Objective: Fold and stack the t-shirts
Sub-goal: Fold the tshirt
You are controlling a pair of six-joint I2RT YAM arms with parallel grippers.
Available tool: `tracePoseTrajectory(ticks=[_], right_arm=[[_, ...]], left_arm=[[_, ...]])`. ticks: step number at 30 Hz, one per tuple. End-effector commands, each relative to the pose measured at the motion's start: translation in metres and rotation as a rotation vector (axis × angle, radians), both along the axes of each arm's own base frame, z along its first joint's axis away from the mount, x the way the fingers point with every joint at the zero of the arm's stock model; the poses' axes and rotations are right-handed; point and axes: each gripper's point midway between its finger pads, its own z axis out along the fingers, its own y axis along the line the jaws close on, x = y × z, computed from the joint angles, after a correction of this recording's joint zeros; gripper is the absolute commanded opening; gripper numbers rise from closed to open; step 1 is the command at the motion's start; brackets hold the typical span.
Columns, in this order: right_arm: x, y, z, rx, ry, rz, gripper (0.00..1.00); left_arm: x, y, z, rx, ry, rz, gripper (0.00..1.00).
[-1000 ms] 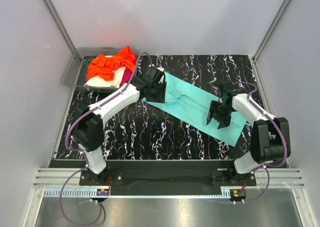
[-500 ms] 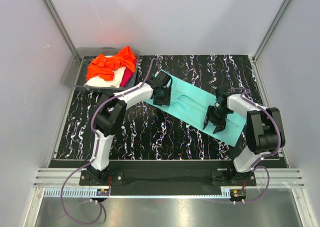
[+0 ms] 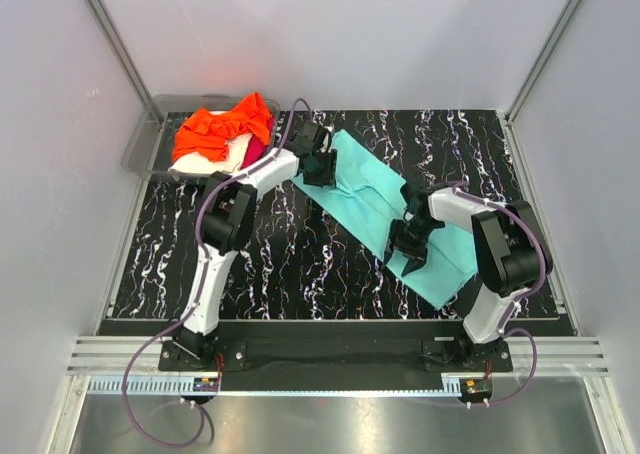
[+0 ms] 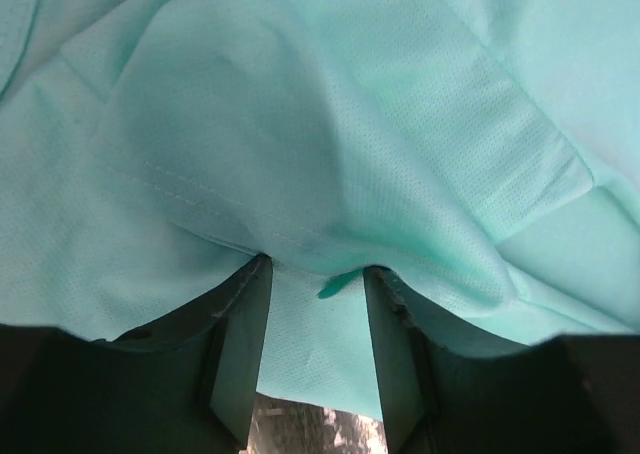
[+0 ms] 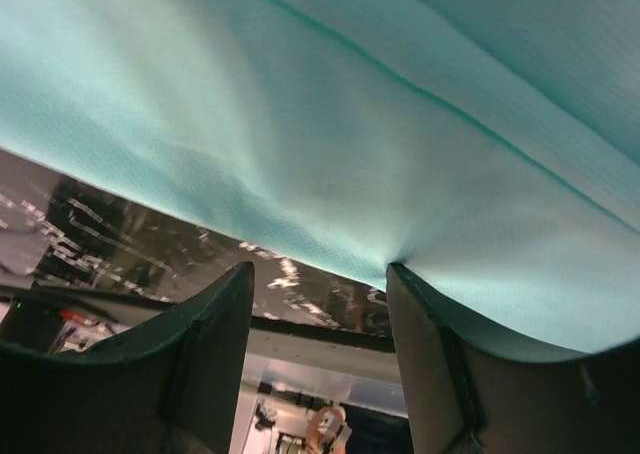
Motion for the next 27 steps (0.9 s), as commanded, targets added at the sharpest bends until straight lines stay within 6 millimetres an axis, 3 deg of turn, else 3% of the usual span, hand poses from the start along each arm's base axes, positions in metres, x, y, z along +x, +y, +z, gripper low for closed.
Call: tracePoseTrajectory(ticks=[1, 6, 8, 10, 13, 14, 15, 17, 18, 20, 21, 22, 26, 27], right_arm=[[0.001, 0.035, -0.01, 0.079, 0.004, 0.006, 0.62], [0.011, 0.089, 0.023, 0.248, -0.003, 0.016, 0.63], [0.018, 0.105, 0.043, 0.332, -0.008, -0.005, 0.63], [0.027, 0.109, 0.064, 0.363, -0.067, 0.006, 0.64], [0.032, 0.095, 0.076, 0.294, -0.138, 0.036, 0.66], [0.027, 0.086, 0.076, 0.257, -0.124, 0.045, 0.66], [0.025, 0.079, 0.076, 0.226, -0.128, 0.056, 0.68], [0.023, 0.054, 0.074, 0.12, -0.152, 0.088, 0.7], [0.023, 0.046, 0.073, 0.089, -0.157, 0.096, 0.71], [0.019, 0.025, 0.067, 0.015, -0.162, 0.103, 0.72], [0.017, 0.019, 0.065, -0.005, -0.154, 0.103, 0.72], [0.014, 0.014, 0.062, -0.023, -0.15, 0.106, 0.72], [0.004, 0.01, 0.049, -0.026, -0.121, 0.092, 0.68], [-0.002, 0.009, 0.041, -0.033, -0.095, 0.086, 0.67]], left_arm=[[0.028, -0.019, 0.012, -0.066, -0.089, -0.109, 0.48], [0.048, -0.034, 0.017, -0.156, -0.136, -0.194, 0.48], [0.057, -0.036, 0.026, -0.177, -0.159, -0.205, 0.49], [0.063, -0.035, 0.048, -0.19, -0.2, -0.201, 0.52], [0.061, -0.028, 0.069, -0.175, -0.225, -0.175, 0.54], [0.058, -0.026, 0.092, -0.186, -0.25, -0.16, 0.55], [0.051, -0.022, 0.09, -0.18, -0.234, -0.148, 0.55], [0.044, -0.02, 0.113, -0.208, -0.246, -0.124, 0.56], [0.036, -0.019, 0.106, -0.21, -0.22, -0.11, 0.56], [0.028, -0.025, 0.114, -0.264, -0.204, -0.089, 0.55], [0.021, -0.025, 0.103, -0.268, -0.172, -0.075, 0.55], [0.022, -0.03, 0.104, -0.305, -0.18, -0.07, 0.55], [0.018, -0.048, 0.089, -0.44, -0.089, -0.004, 0.52], [0.018, -0.055, 0.078, -0.45, -0.069, -0.005, 0.51]])
